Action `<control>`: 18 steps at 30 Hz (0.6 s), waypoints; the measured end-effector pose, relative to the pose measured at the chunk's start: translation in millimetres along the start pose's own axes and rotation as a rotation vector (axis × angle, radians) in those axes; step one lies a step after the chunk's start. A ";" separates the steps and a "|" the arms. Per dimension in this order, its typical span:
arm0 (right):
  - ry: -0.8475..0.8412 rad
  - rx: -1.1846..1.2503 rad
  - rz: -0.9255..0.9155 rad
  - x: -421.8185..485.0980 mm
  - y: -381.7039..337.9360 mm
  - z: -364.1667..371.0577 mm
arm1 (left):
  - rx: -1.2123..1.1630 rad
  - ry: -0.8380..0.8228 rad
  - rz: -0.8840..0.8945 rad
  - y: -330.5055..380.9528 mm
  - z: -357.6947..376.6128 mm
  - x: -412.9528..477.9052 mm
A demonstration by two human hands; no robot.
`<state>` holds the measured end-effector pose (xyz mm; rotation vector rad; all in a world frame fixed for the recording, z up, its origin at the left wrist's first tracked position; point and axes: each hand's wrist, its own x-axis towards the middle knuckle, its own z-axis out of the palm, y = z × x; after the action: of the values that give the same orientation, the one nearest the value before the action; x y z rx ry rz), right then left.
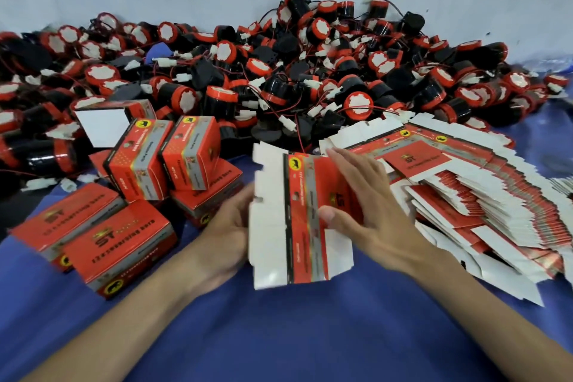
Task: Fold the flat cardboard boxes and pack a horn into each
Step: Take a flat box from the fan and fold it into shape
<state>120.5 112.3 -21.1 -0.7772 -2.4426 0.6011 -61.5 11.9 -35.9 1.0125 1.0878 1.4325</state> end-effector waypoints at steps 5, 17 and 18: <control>-0.147 -0.390 -0.130 -2.2 -5.9 4.5 | 0.218 -0.009 0.100 -9.1 3.1 -2.9; 0.245 -0.069 0.221 7.7 3.4 6.3 | 0.172 0.564 0.273 -6.7 -6.3 9.0; 0.313 -0.087 0.215 9.2 8.5 2.0 | 0.303 0.617 0.302 -8.4 -5.8 8.5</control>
<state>116.3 123.7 -24.2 -1.0908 -2.1252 0.4156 -66.2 20.3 -45.1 0.9965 1.6900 1.9379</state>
